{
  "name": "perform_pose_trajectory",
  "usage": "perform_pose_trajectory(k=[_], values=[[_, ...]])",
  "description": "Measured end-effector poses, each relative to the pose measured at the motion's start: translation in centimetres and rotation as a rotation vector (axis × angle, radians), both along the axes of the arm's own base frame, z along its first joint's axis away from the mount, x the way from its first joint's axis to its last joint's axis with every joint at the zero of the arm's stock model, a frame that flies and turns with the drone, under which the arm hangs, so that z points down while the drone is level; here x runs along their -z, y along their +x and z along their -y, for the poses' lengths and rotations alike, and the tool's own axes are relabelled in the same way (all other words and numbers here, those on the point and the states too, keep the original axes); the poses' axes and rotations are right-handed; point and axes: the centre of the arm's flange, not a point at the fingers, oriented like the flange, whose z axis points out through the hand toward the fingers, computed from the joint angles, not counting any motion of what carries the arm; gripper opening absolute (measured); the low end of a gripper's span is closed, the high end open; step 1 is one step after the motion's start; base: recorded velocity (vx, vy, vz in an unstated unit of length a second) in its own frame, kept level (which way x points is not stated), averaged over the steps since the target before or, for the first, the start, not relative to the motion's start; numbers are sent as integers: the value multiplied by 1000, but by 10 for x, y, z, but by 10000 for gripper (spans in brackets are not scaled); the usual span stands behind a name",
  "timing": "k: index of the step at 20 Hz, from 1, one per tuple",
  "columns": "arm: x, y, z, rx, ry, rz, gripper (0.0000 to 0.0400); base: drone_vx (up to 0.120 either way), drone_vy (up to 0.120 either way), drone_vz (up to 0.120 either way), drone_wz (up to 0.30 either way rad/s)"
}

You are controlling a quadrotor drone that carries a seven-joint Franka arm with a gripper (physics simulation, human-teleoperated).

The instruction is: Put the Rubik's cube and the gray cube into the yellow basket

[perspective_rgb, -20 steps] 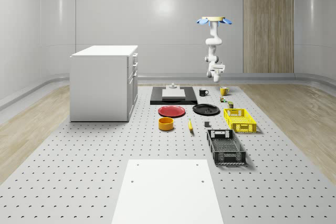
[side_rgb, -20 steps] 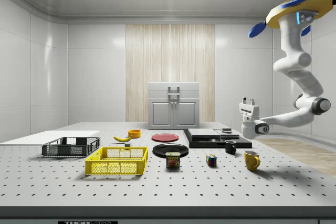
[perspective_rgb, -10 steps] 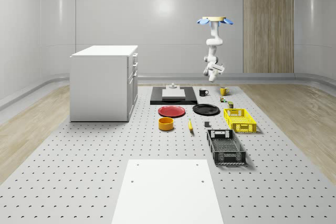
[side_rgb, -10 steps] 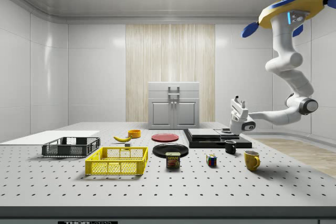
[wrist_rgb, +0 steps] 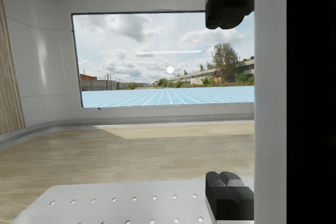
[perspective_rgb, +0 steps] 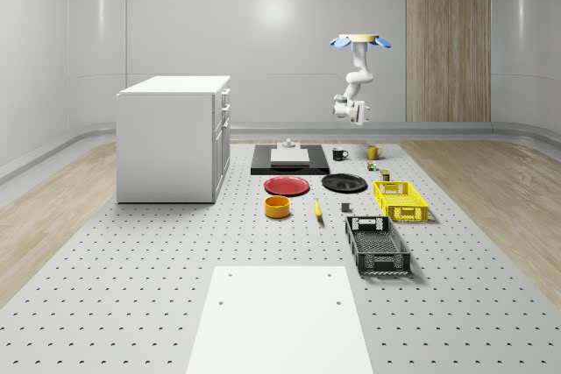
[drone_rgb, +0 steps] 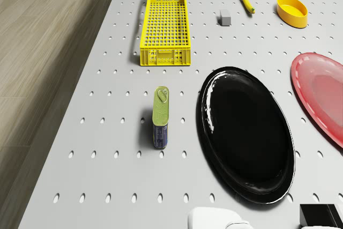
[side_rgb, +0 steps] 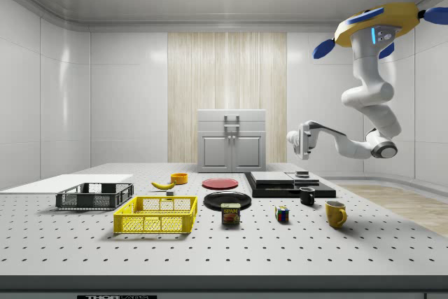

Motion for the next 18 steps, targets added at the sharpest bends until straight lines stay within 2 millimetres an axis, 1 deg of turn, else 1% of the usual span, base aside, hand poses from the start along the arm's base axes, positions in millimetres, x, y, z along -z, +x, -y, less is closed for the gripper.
perform_pose_trajectory(k=[2,3,5,7,9,12,18], values=[[27,1,15,12,-310,0,400,120,0,-120,0],[37,1,23,17,-445,0,400,120,0,-120,0],[51,2,41,24,-668,-1,400,120,0,-120,0],[58,2,55,29,-833,-3,400,120,0,-120,0],[63,2,66,32,-952,-4,400,120,0,-120,0],[65,2,77,35,-1068,-6,400,120,0,-120,0],[67,2,88,36,-1176,-9,400,120,0,-120,0]])
